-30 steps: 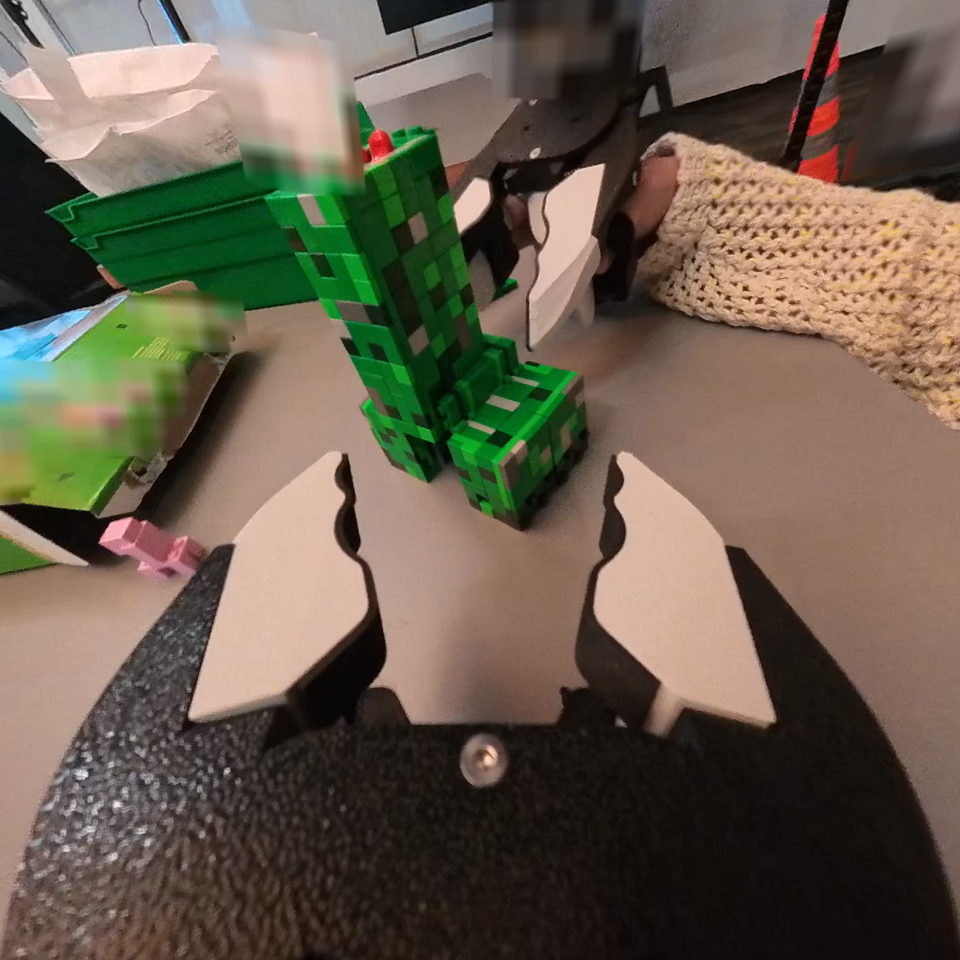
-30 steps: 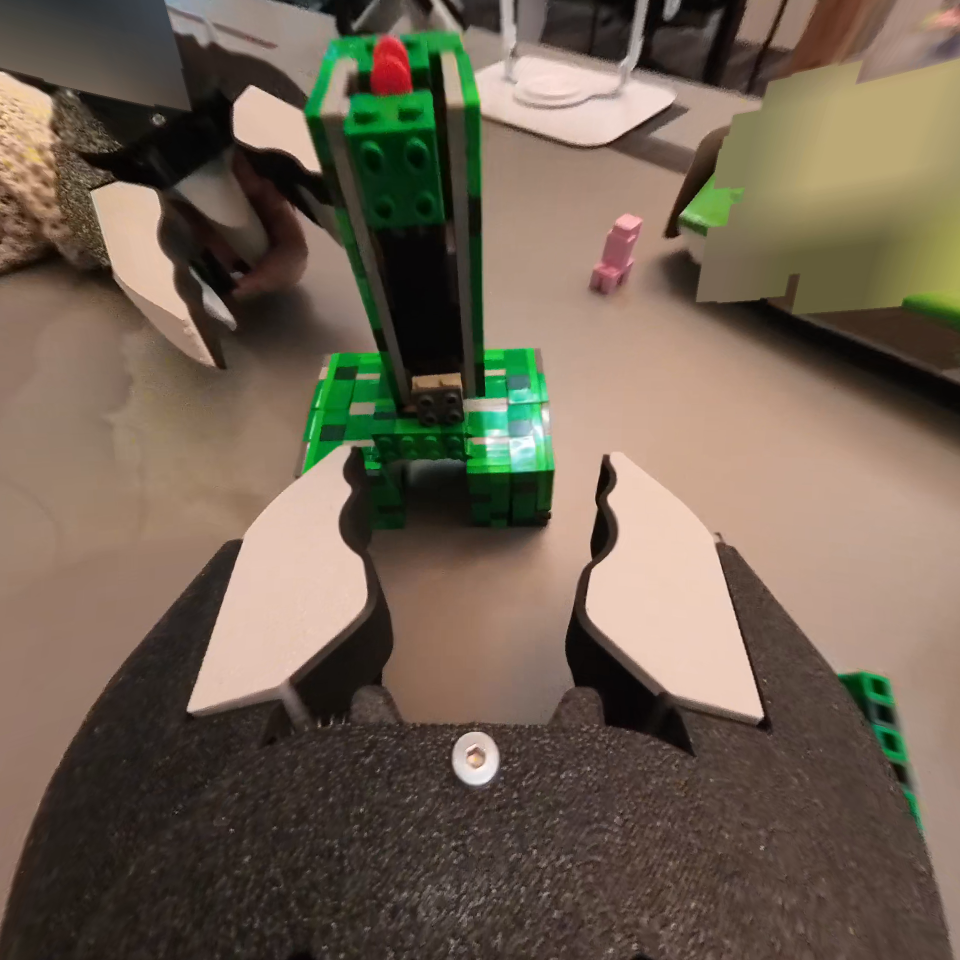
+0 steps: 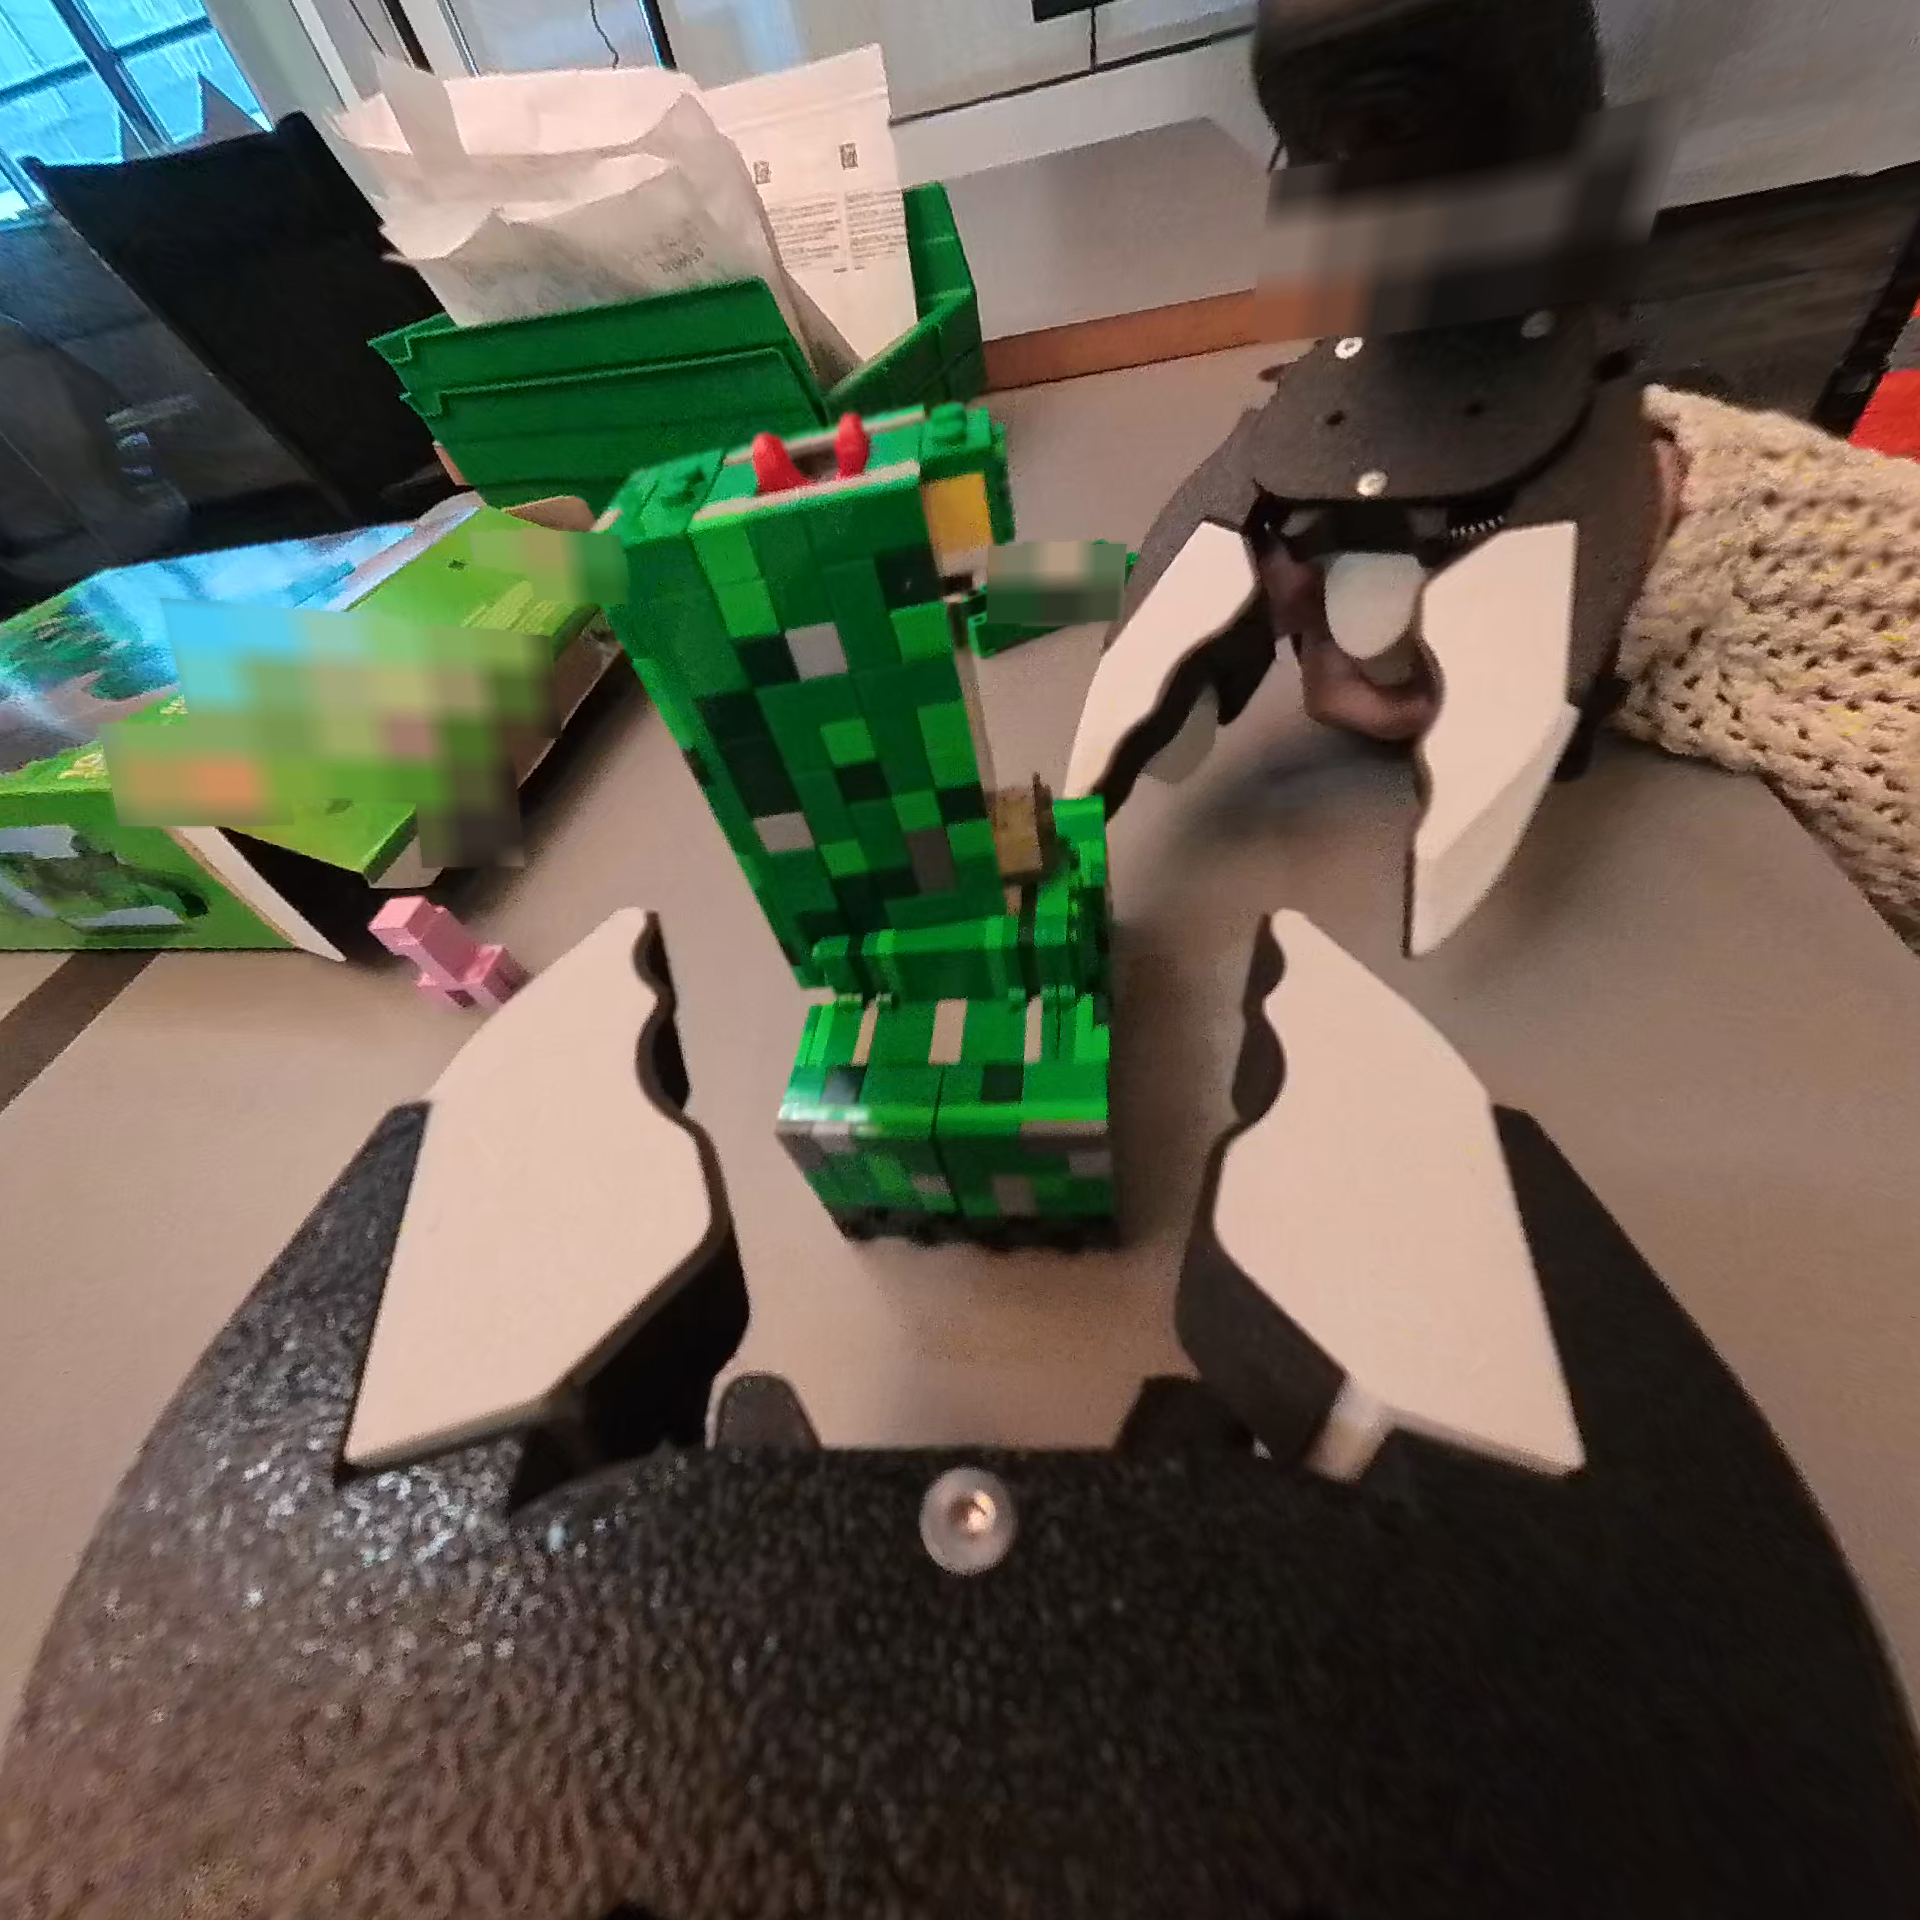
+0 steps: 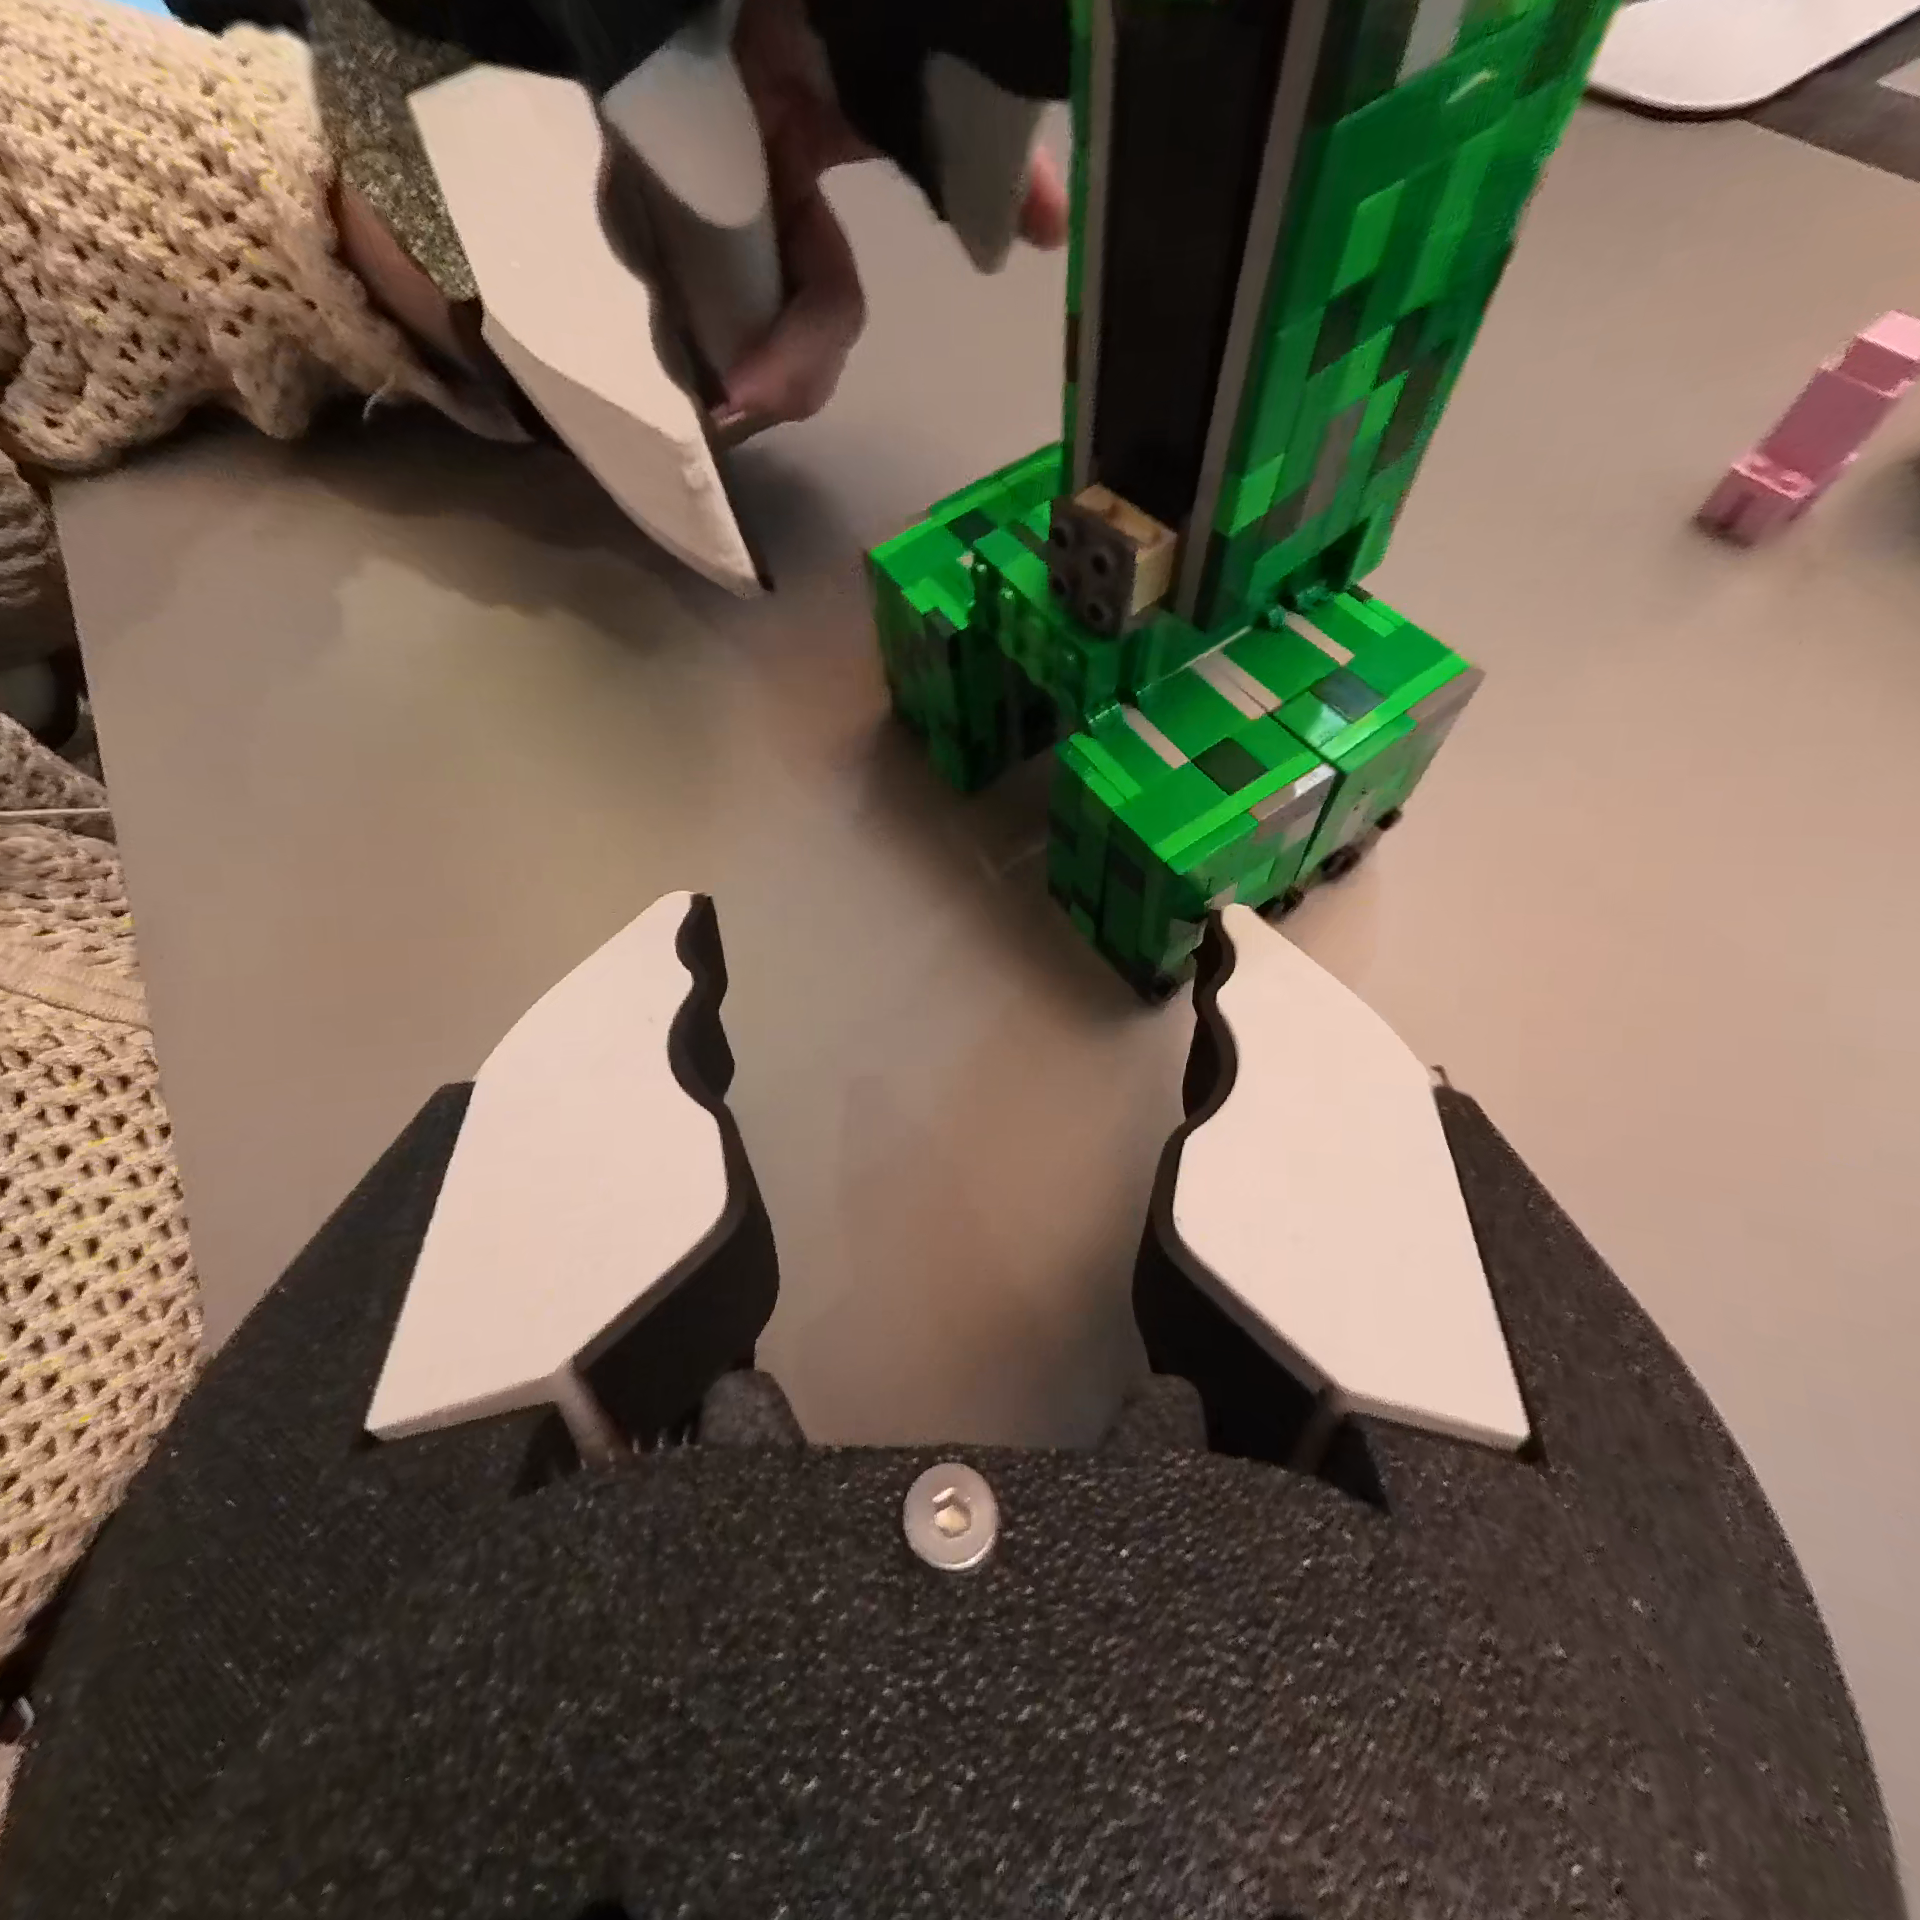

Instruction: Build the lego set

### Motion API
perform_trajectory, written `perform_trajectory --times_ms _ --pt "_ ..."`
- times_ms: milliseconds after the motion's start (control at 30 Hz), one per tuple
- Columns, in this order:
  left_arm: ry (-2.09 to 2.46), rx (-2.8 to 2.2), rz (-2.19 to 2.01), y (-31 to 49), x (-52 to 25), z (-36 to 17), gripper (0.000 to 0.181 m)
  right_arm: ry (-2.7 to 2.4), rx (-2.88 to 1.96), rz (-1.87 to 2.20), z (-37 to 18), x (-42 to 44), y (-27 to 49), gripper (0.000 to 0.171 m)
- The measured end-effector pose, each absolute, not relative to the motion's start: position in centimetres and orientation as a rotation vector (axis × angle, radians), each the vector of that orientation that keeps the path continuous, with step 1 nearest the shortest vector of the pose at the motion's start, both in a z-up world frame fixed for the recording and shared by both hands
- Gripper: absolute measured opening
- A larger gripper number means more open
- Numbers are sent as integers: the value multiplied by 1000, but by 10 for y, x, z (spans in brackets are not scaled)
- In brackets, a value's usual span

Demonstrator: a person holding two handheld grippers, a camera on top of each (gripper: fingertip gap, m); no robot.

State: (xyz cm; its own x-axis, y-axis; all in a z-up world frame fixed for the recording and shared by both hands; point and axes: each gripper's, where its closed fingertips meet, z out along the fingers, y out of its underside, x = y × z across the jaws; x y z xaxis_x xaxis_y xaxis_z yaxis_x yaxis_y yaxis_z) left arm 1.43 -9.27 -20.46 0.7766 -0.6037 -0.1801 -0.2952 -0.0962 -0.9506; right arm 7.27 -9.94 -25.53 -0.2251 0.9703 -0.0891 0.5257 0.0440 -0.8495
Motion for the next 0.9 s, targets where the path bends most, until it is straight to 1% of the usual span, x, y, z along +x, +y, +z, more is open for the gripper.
perform_trajectory --times_ms 67,200,333,467,667,800,900 --pt "713 -1698 -303 -88 15 -201 111 -1818 -1491 1076 -257 71 -102 85" --pt "686 -1660 -346 -83 12 -184 110 -1755 -1469 1091 -249 68 -92 83" --pt "683 -1661 -409 -74 13 -176 97 -1747 -1442 1037 -248 62 -76 86" --pt "710 -1705 -439 -65 19 -184 90 -1825 -1390 1030 -250 53 -69 91" --pt "714 -1693 -423 -57 24 -184 75 -1909 -1375 1099 -253 42 -65 92" --pt "724 -1671 -378 -53 23 -184 60 -1910 -1372 1090 -254 40 -66 92" --pt "731 -1662 -396 -53 21 -184 58 -1910 -1366 1077 -254 38 -64 92"
